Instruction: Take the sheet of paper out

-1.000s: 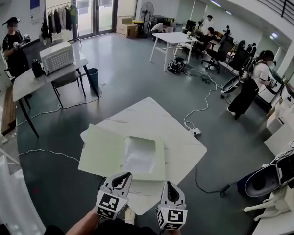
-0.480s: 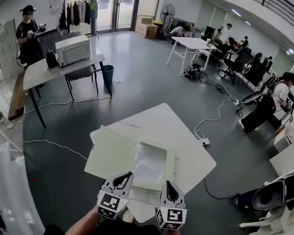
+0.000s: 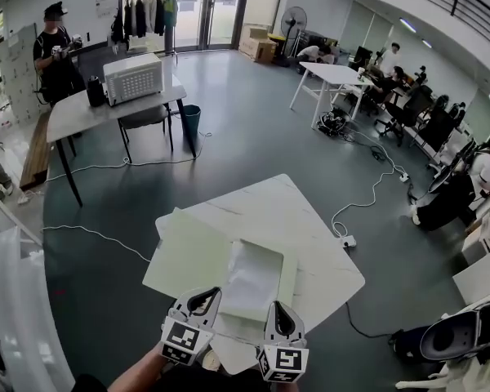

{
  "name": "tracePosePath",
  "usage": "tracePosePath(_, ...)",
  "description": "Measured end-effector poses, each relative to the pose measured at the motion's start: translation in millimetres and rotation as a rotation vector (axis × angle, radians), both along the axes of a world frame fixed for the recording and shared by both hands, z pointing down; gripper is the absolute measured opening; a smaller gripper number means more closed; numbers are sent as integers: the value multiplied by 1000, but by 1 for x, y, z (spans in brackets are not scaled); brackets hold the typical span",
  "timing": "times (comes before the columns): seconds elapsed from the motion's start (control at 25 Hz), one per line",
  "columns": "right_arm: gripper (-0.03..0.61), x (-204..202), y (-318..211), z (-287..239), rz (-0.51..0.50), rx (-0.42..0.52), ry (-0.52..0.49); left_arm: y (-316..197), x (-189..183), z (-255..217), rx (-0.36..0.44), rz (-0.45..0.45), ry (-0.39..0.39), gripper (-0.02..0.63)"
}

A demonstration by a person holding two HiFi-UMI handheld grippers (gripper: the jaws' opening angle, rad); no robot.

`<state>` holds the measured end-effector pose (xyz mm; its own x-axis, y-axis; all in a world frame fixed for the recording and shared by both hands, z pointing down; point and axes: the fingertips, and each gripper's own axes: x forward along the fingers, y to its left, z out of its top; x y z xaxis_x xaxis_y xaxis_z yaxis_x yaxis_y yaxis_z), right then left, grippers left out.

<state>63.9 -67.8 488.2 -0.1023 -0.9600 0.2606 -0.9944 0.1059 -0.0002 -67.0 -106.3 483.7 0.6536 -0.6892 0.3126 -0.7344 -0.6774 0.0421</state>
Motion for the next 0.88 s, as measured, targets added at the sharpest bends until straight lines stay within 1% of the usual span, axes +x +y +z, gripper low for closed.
tracePosePath(0.24, 17, 14, -22, 19, -38, -28, -17, -17, 11, 17, -26, -42, -13, 25)
tracePosePath(0.44, 17, 35, -49, 44, -71, -67, -51, -40, 32, 38, -64, -81, -33, 25)
tracePosePath(0.56, 17, 42, -65, 59, -91, -99, -73, -55, 40, 50, -96, -101, -38, 25)
tracePosePath(0.88, 17, 65, -111, 97, -141, -180, -99, -99, 62, 94, -177, -146, -95, 25)
